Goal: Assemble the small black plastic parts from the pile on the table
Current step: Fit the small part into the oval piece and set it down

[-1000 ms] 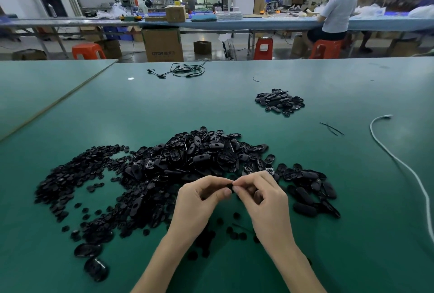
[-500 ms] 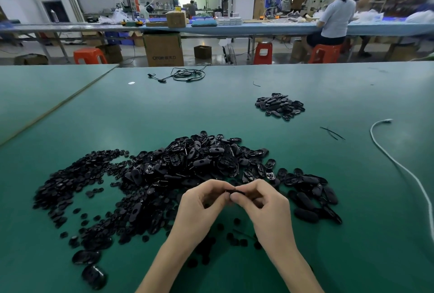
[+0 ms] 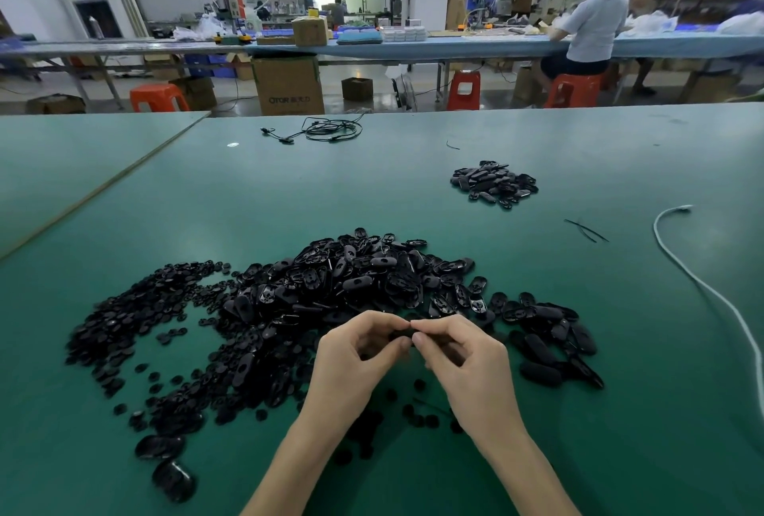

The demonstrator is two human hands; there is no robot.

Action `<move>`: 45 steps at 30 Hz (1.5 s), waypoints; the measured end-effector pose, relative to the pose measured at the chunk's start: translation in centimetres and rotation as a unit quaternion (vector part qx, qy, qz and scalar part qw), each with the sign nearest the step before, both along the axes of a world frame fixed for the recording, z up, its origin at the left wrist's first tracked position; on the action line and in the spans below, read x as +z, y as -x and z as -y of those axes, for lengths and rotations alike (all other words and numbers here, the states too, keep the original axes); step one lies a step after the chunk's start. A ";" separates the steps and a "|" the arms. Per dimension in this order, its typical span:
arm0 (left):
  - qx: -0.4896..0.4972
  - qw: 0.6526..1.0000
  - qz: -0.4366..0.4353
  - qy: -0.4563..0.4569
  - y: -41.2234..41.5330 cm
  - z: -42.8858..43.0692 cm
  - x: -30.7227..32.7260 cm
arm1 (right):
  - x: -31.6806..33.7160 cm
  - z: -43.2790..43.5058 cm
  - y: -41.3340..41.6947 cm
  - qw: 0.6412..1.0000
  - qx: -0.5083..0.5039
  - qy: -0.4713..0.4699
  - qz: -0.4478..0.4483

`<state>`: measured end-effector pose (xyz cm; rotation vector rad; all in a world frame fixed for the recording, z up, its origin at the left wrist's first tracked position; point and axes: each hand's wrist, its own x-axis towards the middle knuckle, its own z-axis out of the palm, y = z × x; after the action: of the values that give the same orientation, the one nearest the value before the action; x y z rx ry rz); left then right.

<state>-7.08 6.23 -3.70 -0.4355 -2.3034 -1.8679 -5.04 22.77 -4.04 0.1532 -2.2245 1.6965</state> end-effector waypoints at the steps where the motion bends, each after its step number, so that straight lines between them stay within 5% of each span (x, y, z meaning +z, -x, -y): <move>1: 0.004 1.000 0.002 0.002 0.0 0.1 0.0 | 0.0 0.0 0.0 1.000 0.001 -0.005 -0.003; 35: 0.022 1.000 -0.012 -0.001 0.2 0.3 0.0 | 0.4 0.4 -0.1 0.992 0.004 -0.100 -0.073; 40: 0.059 0.998 -0.026 0.025 0.3 0.3 0.0 | 0.9 0.3 -0.3 0.985 -0.122 -0.071 -0.103; 45: 0.059 0.976 -0.085 0.193 0.3 0.2 -0.2 | 0.6 -1.2 0.2 0.958 -0.270 0.088 0.043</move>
<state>-7.35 6.02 -3.95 -0.4698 -2.5079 -1.2743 -5.29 23.94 -3.40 -0.5333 -1.9124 1.5901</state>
